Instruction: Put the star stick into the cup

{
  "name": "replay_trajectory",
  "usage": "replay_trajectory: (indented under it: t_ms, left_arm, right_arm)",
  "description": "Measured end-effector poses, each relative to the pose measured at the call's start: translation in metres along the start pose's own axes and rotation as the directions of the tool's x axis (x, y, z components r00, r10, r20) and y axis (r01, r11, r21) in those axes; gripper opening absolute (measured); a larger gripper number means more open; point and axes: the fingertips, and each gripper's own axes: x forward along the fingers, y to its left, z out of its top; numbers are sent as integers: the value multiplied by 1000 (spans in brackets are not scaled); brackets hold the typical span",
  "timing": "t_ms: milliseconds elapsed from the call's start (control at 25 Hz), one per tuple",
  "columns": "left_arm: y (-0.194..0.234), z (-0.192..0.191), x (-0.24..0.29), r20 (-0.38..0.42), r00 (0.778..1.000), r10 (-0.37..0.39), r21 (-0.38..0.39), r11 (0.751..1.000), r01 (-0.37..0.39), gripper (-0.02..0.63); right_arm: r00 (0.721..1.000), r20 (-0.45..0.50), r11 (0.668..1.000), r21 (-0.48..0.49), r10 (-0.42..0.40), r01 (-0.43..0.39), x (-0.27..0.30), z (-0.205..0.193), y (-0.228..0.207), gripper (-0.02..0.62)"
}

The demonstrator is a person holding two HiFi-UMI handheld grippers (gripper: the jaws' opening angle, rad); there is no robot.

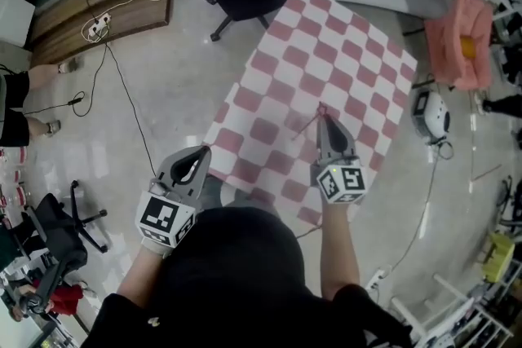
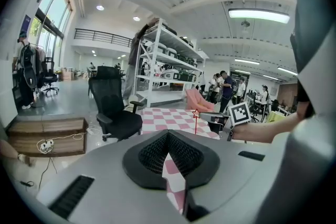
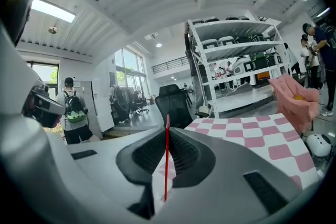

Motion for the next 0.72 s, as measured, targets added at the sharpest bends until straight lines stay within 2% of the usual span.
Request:
replay_trajectory:
  t_ms: [280, 720]
  left_arm:
    - [9, 1, -4, 2, 1000, 21, -8, 1000, -21, 41]
    - [16, 3, -9, 8, 999, 39, -12, 999, -39, 41]
  right_arm:
    - [999, -36, 999, 48, -19, 20, 21, -3, -15, 29]
    - [999, -35, 996, 87, -11, 14, 28, -4, -17, 31]
